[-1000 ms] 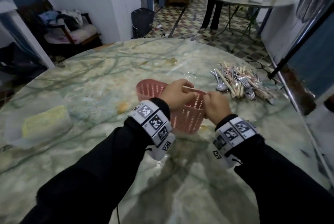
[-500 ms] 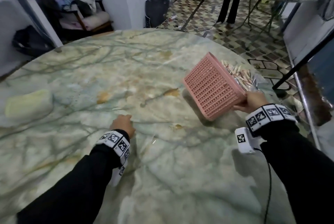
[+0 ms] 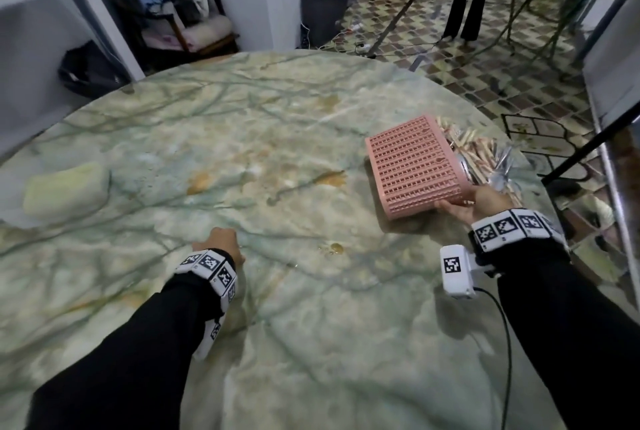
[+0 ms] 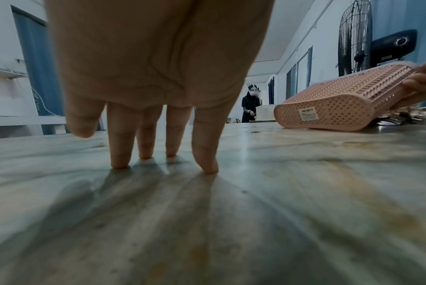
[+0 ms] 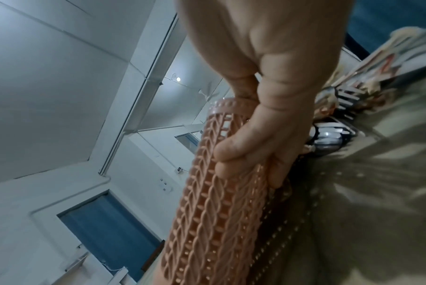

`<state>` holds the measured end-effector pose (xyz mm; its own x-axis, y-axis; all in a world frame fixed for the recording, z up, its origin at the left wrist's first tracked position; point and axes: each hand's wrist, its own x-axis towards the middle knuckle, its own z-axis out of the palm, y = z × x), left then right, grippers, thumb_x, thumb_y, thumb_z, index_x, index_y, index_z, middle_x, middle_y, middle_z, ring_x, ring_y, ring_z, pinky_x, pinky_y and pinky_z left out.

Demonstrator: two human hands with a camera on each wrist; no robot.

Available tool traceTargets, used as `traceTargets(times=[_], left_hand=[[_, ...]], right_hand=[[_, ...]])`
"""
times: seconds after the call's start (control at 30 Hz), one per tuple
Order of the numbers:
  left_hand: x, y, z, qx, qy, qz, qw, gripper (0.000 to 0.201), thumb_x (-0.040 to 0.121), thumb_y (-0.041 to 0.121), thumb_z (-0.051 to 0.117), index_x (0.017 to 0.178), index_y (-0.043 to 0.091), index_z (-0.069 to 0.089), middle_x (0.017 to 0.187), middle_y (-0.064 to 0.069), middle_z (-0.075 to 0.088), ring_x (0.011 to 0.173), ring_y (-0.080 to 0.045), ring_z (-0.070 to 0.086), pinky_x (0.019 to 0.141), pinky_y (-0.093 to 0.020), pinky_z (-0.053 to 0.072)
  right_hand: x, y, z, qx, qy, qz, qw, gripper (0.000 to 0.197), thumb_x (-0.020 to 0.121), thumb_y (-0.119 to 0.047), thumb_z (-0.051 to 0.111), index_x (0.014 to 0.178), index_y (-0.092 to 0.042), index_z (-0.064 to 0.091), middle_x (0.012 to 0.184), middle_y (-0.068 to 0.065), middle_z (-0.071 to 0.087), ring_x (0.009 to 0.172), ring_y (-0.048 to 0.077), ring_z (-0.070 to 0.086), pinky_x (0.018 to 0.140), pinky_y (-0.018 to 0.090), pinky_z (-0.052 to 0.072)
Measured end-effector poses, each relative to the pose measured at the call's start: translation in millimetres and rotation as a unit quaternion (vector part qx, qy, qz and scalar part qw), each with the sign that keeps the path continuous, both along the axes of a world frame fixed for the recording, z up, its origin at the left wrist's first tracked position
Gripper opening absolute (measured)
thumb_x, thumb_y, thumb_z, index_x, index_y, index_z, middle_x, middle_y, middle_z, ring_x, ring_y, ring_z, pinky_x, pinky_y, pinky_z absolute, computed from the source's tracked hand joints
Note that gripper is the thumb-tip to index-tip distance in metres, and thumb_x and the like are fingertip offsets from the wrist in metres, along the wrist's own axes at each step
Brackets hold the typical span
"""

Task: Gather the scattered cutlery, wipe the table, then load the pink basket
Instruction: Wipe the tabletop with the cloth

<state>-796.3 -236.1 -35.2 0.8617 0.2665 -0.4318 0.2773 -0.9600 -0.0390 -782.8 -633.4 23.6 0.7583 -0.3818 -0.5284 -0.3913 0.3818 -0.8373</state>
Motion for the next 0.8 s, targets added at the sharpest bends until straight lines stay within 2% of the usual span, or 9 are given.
traceTargets(times=[0.07,0.13,0.2,0.3,0.43,0.53,0.63,0.7,0.8], left_hand=[[0.0,0.0,0.1,0.0,0.002,-0.001,1.0,0.033,0.084,0.025,0.064,0.112,0.011,0.057,0.121,-0.01,0.053,0.113,-0.027,0.054,0.101,-0.043,0.038],[-0.2,1.6,0.3,-0.013,-0.003,-0.003,1.0,0.031,0.081,0.025,0.067,0.106,0.009,0.058,0.116,-0.011,0.056,0.108,-0.027,0.056,0.1,-0.043,0.04],[-1.5,2.6,0.7,-0.028,-0.016,-0.001,0.999,0.027,0.08,0.025,0.068,0.1,0.009,0.059,0.112,-0.012,0.058,0.105,-0.028,0.057,0.099,-0.045,0.042],[-5.0,3.7,0.9,-0.042,-0.038,0.001,0.998,0.028,0.08,0.025,0.069,0.099,0.006,0.058,0.112,-0.012,0.056,0.104,-0.028,0.057,0.095,-0.041,0.043],[-9.2,6.4,-1.1,-0.09,-0.065,-0.001,0.994,0.032,0.08,0.021,0.071,0.101,0.001,0.057,0.116,-0.017,0.052,0.103,-0.031,0.056,0.087,-0.037,0.044],[-13.2,9.3,-3.9,-0.108,-0.079,-0.001,0.991,0.035,0.081,0.021,0.069,0.108,0.003,0.054,0.119,-0.016,0.047,0.109,-0.032,0.052,0.09,-0.035,0.042],[-18.1,9.1,-5.4,-0.117,-0.083,-0.001,0.99,0.042,0.085,0.021,0.064,0.121,0.004,0.05,0.13,-0.016,0.042,0.119,-0.032,0.047,0.096,-0.034,0.038],[-21.4,8.0,-4.1,-0.122,-0.084,0.0,0.989,0.048,0.088,0.021,0.06,0.13,0.004,0.044,0.139,-0.015,0.036,0.125,-0.03,0.043,0.101,-0.033,0.035],[-26.1,7.8,-0.2,-0.135,-0.091,-0.011,0.987,0.047,0.091,0.022,0.056,0.133,0.006,0.043,0.142,-0.014,0.033,0.127,-0.03,0.042,0.103,-0.033,0.034]], right_hand=[[2.1,1.6,-5.1,0.017,-0.012,-0.015,1.0,0.043,0.098,-0.001,0.032,0.14,0.002,0.029,0.104,0.017,0.055,0.049,0.018,0.065,0.048,0.023,0.055],[-0.9,3.1,-7.3,0.047,-0.007,-0.016,0.999,0.034,0.098,-0.003,0.032,0.129,0.006,0.042,0.129,0.024,0.05,0.065,0.025,0.065,0.05,0.024,0.056],[-7.0,4.1,-5.9,0.077,0.004,-0.017,0.997,0.025,0.097,-0.007,0.036,0.11,0.005,0.054,0.125,0.025,0.054,0.076,0.031,0.065,0.047,0.025,0.055],[-9.8,5.1,-3.5,0.071,0.003,-0.027,0.997,0.023,0.098,-0.016,0.038,0.104,-0.001,0.054,0.108,0.02,0.06,0.082,0.032,0.063,0.047,0.029,0.056],[-12.5,9.8,-5.0,-0.009,0.023,0.04,0.999,0.021,0.095,-0.03,0.043,0.094,-0.014,0.057,0.095,0.013,0.061,0.086,0.027,0.062,0.058,0.03,0.06],[-14.7,14.4,-13.6,-0.083,0.039,0.058,0.994,0.033,0.091,-0.042,0.048,0.109,-0.017,0.057,0.101,0.01,0.065,0.089,0.026,0.063,0.067,0.033,0.056],[-17.9,26.3,-12.5,-0.201,0.049,0.055,0.977,0.06,0.089,-0.035,0.05,0.143,-0.02,0.03,0.142,0.013,0.044,0.123,0.032,0.048,0.096,0.045,0.045],[-27.2,34.2,-12.1,-0.298,0.045,0.044,0.952,0.065,0.09,-0.03,0.051,0.147,-0.016,0.022,0.148,0.013,0.033,0.132,0.033,0.037,0.108,0.043,0.03],[-44.6,52.6,-10.6,-0.388,-0.031,0.055,0.92,0.067,0.083,-0.026,0.058,0.142,-0.016,0.027,0.142,0.014,0.034,0.127,0.034,0.039,0.107,0.048,0.034]])
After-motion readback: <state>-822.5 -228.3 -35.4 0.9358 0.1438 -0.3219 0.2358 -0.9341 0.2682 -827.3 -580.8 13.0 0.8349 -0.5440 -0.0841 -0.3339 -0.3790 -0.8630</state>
